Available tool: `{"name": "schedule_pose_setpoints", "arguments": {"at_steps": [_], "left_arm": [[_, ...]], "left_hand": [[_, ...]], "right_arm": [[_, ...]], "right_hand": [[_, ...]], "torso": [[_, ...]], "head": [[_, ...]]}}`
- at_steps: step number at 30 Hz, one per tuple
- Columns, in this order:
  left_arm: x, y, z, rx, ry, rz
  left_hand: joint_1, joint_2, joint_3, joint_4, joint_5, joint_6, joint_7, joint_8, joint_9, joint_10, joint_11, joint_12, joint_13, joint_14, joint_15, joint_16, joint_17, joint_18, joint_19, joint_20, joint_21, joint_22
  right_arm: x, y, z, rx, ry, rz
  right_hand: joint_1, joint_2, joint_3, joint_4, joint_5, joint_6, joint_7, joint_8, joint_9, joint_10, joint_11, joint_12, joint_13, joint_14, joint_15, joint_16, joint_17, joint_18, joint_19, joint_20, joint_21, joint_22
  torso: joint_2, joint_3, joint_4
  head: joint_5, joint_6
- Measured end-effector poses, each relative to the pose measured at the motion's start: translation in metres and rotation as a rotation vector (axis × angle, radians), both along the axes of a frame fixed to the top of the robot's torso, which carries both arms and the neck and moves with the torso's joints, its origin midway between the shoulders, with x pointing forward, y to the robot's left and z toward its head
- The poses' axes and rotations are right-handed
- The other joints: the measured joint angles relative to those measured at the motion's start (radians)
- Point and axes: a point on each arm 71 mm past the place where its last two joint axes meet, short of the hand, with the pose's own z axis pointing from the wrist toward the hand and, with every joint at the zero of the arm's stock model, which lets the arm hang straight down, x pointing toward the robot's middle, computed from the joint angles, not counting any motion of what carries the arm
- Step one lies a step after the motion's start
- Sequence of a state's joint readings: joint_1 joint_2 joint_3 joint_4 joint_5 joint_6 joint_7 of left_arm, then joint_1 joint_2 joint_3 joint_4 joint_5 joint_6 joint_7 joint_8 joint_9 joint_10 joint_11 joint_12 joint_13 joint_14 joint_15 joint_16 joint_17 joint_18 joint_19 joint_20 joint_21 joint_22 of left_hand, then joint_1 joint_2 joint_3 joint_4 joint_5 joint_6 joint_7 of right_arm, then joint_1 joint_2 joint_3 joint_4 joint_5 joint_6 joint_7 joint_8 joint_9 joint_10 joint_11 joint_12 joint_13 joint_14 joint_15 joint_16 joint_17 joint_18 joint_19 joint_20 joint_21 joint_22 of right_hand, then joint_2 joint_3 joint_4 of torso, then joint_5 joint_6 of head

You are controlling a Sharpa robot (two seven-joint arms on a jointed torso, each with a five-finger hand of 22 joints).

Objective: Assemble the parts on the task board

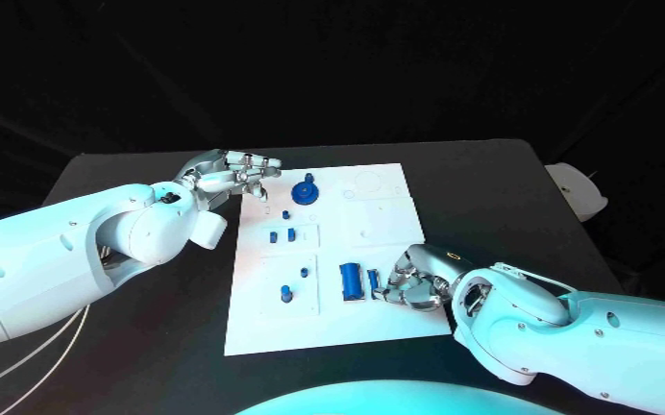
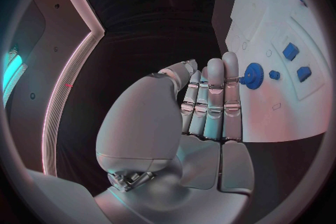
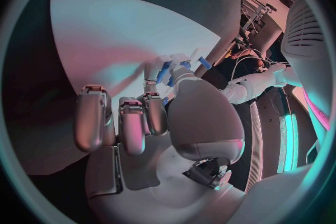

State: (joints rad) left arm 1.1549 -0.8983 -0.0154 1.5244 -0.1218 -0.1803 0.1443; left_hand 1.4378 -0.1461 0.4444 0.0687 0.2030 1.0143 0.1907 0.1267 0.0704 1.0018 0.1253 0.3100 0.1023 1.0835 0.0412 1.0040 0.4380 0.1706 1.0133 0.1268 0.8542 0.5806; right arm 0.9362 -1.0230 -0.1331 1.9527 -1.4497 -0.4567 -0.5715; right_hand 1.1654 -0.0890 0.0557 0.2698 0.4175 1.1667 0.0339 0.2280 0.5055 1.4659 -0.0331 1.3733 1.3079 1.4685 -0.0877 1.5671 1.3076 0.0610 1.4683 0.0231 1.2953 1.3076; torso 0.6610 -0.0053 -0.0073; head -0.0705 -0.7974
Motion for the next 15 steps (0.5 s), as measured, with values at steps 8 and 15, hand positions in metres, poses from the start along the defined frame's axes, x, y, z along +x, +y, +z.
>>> {"name": "schedule_pose_setpoints", "arguments": {"at_steps": [8,15], "left_arm": [[0.0001,-0.0003,-0.0001,0.000,0.000,-0.001],[0.0000,-0.0005,-0.0001,0.000,0.001,-0.002]], "left_hand": [[0.000,0.000,0.000,0.000,0.000,0.000,0.000,0.000,0.000,0.000,0.000,0.000,0.000,0.000,0.000,0.000,0.000,0.000,0.000,0.000,0.000,0.000],[0.000,0.000,0.000,0.000,0.000,0.000,0.000,0.000,0.000,0.000,0.000,0.000,0.000,0.000,0.000,0.000,0.000,0.000,0.000,0.000,0.000,0.000]], "right_arm": [[0.0033,0.0027,-0.0014,0.002,-0.005,-0.001],[0.0056,0.0044,-0.0021,0.003,-0.010,-0.001]], "right_hand": [[0.017,0.007,-0.008,-0.004,-0.024,0.000,0.000,0.000,0.004,0.000,0.000,0.000,0.000,-0.004,-0.004,0.000,0.000,0.000,0.000,0.000,0.000,0.000],[0.024,0.010,-0.016,-0.008,-0.031,0.002,-0.002,0.000,0.009,0.000,0.000,0.000,0.000,-0.004,-0.004,0.000,0.000,0.000,0.000,0.000,0.000,0.000]], "torso": [[0.000,-0.0002,-0.0001],[0.000,-0.0002,0.0000]], "head": [[-0.001,0.001],[-0.003,0.001]]}}
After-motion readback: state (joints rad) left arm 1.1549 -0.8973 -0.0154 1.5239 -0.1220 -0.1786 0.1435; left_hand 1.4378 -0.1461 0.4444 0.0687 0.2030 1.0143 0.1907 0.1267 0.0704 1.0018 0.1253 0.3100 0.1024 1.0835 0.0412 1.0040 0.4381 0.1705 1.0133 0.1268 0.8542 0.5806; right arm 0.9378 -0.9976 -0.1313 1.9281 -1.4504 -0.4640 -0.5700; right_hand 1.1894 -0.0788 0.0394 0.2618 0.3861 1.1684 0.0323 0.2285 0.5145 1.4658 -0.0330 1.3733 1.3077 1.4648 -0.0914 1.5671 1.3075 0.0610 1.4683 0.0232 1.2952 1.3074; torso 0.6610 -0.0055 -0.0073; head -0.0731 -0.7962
